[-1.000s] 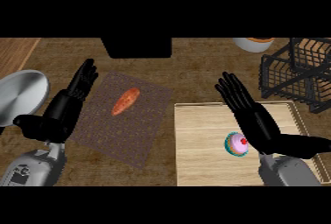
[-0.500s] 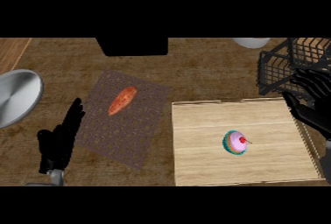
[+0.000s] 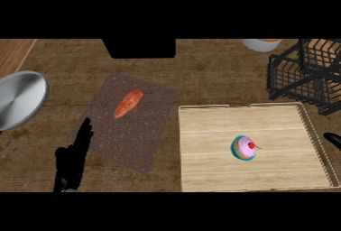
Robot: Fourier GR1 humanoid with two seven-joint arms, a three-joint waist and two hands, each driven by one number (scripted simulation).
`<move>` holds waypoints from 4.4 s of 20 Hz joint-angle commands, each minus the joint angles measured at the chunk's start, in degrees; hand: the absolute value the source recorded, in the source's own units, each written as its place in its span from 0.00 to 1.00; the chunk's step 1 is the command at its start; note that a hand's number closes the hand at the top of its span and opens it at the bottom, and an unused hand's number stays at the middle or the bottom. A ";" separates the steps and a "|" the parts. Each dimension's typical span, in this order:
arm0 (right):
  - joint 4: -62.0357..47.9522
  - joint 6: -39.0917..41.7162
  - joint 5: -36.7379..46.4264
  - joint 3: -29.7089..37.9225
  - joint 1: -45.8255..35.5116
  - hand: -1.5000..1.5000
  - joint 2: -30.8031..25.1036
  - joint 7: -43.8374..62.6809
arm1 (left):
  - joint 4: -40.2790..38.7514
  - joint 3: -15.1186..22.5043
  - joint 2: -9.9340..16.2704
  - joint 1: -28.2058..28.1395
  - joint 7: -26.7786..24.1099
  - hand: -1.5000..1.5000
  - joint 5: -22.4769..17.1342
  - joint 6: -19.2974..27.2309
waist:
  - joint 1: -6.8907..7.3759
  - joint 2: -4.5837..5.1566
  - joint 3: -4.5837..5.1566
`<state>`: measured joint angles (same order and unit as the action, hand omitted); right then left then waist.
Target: Pick the cupcake from the tray and place it in the tiered basket
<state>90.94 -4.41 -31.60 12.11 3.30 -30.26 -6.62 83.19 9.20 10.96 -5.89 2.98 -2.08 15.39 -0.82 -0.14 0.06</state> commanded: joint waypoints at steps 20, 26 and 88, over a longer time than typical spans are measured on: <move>33.68 1.45 34.21 -17.87 5.82 0.00 -19.47 45.09 | -0.65 -1.05 -0.28 0.41 0.90 0.50 0.86 -1.60 | 0.79 0.06 -0.04; 28.85 4.90 44.17 -26.53 -3.11 0.00 -16.16 52.27 | -2.30 -0.47 -2.48 0.79 -0.87 0.50 1.82 -1.11 | 1.31 0.19 -0.03; -0.34 26.75 71.95 -29.89 -12.23 1.00 12.82 42.71 | -8.10 -7.25 -6.32 3.37 -3.57 0.50 6.95 -4.46 | 0.90 0.16 -0.05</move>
<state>91.80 23.79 36.10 -15.61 -8.31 -17.23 39.55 78.50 2.60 5.10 -3.37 1.23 4.14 10.29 0.12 -0.13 0.05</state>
